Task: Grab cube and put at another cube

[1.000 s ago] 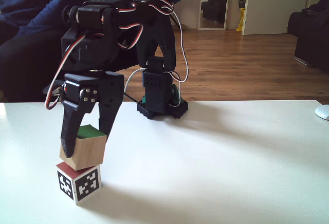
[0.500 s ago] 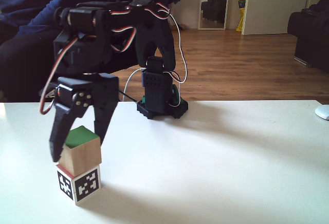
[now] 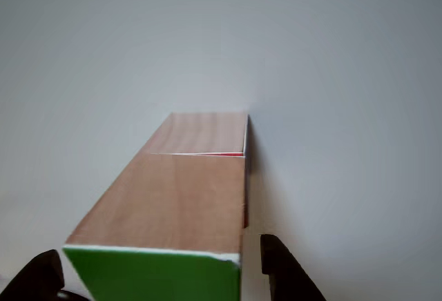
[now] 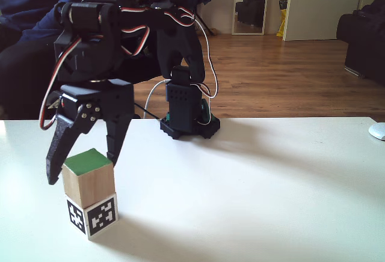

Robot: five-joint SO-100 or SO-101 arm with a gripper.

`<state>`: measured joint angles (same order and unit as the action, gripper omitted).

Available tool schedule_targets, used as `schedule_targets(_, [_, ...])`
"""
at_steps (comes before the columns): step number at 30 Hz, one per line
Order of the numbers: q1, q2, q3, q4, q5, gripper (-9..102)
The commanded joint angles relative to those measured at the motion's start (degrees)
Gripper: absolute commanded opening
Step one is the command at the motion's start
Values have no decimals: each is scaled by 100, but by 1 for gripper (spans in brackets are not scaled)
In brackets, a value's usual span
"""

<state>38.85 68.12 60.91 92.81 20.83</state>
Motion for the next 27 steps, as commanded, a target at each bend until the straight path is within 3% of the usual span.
schedule_targets(1, [26, 360, -167, 132, -53, 44])
schedule_targets(6, [-141, 1564, 519, 246, -62, 47])
schedule_targets(11, [-387, 3858, 1731, 141, -325, 48])
schedule_targets(16, [-835, 7146, 3981, -1055, -1072, 50])
schedule_targets(19, [-1389, 8701, 5027, -1222, -1538, 52])
schedule_targets(27, [-2153, 10872, 6267, -1099, -1863, 53])
